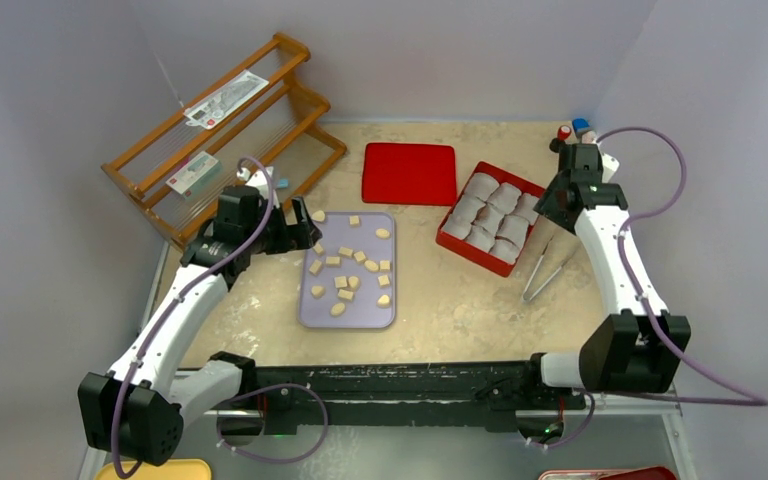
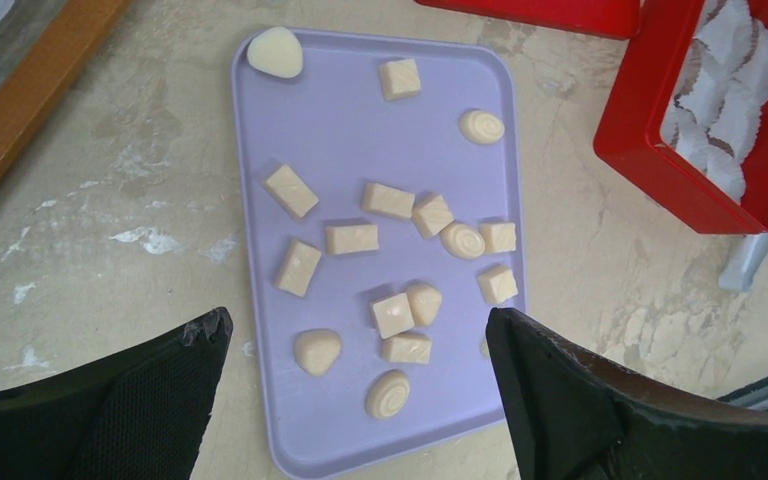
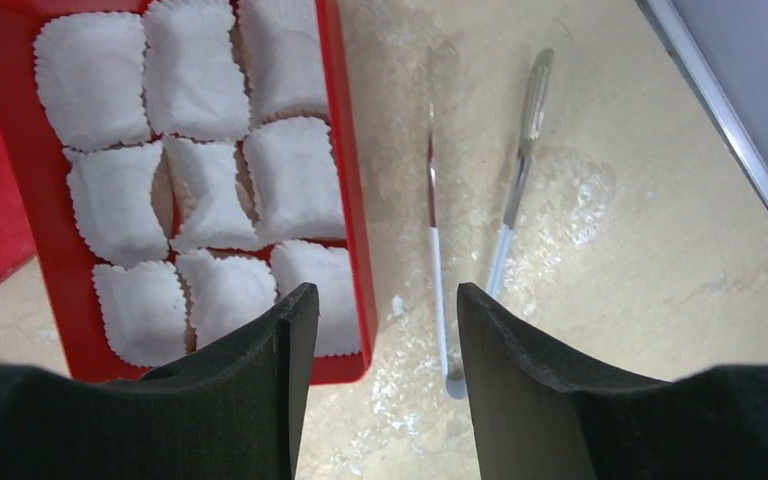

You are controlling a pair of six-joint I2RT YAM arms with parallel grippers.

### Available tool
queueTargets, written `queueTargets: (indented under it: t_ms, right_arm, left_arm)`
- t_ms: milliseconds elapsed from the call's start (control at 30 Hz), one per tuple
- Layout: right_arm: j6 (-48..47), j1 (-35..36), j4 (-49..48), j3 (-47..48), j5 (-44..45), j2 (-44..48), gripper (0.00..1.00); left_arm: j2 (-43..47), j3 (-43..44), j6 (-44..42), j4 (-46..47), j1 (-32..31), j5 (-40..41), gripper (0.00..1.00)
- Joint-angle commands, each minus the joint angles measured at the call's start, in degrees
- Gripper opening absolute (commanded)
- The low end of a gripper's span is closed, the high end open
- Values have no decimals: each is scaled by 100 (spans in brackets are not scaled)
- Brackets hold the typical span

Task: Pack the chocolate

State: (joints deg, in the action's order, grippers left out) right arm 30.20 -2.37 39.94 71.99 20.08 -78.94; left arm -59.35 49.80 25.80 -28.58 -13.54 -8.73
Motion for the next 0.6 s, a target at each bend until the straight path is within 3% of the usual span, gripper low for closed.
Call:
queueTargets:
  t_ms: [0, 100, 133, 167, 200, 367, 567]
  right_arm:
    - [163, -6, -68, -244, 372, 479, 56]
    - [40, -7, 116, -145, 346, 607, 57]
    - [22, -9, 156, -133, 371, 634, 57]
    - [7, -7, 160, -143, 394, 672, 57]
    - [0, -9, 162, -168, 444, 735, 56]
    - [55, -4, 414, -385, 721, 829, 55]
    - [215, -9, 910, -723, 642, 801, 57]
  left_arm:
    - [57, 190, -29, 359, -13, -419, 98]
    - [122, 84, 107, 473, -8, -546, 87]
    - [148, 46, 95, 495, -8, -612, 88]
    - [147, 2, 45, 556, -8, -781, 97]
    - [109, -19, 17, 566, -8, -924, 100]
    - [-150, 30, -159, 256, -8, -916, 100]
    - [-75, 56, -310, -56, -17, -358, 100]
